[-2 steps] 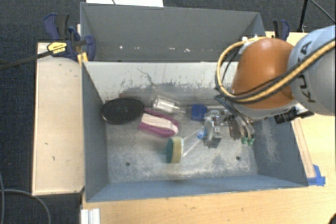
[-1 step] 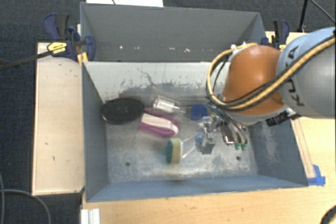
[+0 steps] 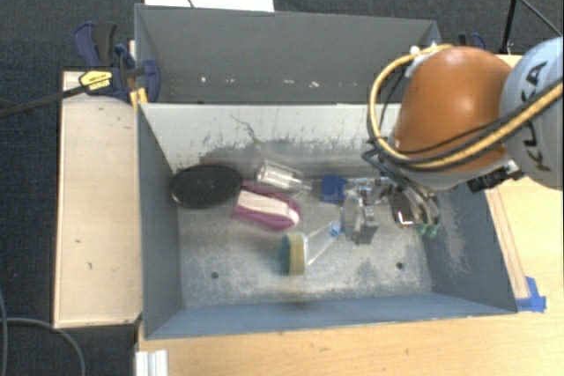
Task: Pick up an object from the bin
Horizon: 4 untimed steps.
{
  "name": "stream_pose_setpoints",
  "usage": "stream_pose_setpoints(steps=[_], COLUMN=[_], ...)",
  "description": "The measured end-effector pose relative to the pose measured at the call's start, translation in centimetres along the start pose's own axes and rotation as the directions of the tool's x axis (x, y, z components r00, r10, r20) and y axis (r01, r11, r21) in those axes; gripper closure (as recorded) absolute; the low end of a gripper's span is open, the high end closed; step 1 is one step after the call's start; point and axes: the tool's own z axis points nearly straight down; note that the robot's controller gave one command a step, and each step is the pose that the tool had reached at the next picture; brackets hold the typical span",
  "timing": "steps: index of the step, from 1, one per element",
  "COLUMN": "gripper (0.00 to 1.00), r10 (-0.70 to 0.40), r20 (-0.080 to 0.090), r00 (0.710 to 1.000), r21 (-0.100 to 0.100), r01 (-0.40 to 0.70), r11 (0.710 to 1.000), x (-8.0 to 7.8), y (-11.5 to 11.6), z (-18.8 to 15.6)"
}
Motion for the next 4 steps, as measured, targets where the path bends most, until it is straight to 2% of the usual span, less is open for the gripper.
stream_pose_setpoints(steps=[1,2,3,4], gripper=[1.0,1.0,0.0,0.0], r10=[-0.149,-0.053,-0.054,-0.013], r20=[-0.001,-0.014,-0.006,-0.018], r00=[0.989,0.998,0.999,1.0], r21=[-0.001,-0.001,-0.001,0.0], r01=[0.149,0.053,0.054,0.013], r11=[0.989,0.999,0.999,1.0], x=[-3.2,-2.8,-3.0,-0.1], y=[1.0,0.5,0.5,-4.4], z=[-1.9,7.1,6.7,16.3])
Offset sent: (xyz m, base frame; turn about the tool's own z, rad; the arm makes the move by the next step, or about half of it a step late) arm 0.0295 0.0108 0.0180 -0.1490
